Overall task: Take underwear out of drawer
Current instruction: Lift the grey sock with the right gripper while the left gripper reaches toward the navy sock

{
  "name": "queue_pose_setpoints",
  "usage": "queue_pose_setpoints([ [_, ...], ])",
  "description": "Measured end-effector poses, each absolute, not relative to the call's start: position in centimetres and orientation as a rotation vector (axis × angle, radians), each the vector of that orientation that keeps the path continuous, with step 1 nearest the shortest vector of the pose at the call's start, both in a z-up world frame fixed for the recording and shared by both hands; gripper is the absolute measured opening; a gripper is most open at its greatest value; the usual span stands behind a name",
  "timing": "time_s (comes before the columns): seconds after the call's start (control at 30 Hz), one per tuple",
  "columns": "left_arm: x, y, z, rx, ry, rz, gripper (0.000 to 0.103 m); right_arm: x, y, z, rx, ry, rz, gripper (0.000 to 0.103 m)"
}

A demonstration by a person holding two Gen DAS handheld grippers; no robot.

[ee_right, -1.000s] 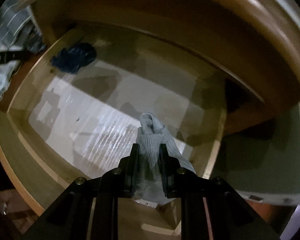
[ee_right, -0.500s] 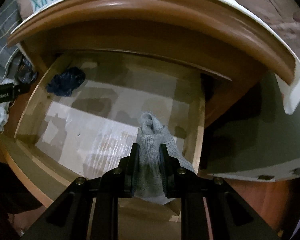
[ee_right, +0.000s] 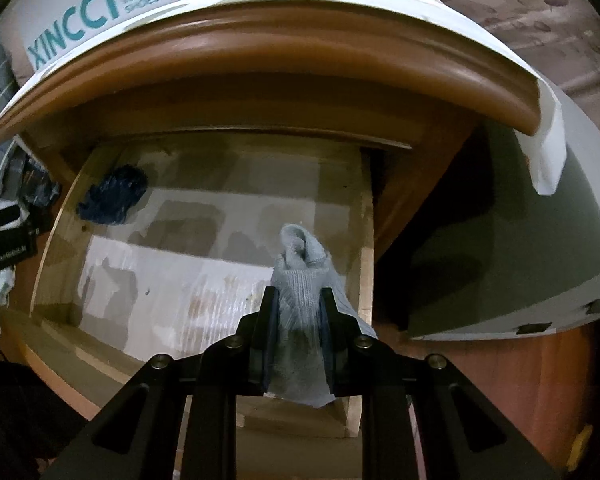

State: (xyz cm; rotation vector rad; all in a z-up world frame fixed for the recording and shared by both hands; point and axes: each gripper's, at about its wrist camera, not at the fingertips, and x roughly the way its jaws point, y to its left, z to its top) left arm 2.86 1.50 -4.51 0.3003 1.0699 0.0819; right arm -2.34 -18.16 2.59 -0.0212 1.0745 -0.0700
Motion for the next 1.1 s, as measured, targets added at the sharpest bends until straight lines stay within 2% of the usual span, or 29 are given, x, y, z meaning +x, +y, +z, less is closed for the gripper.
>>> queue_pose_setpoints([
  [0.73, 2.7, 0.0, -5.6, 0.431, 1.039, 0.138, 0.072, -2.6, -20.6, 3.0, 0.133, 1.064, -0.104, 0.017],
  [1.1, 2.7, -0.8, -6.9, 0.569, 1.031, 0.166, 0.072, -2.9, -20.8, 4.1, 0.105, 1.017, -0.133, 0.017],
])
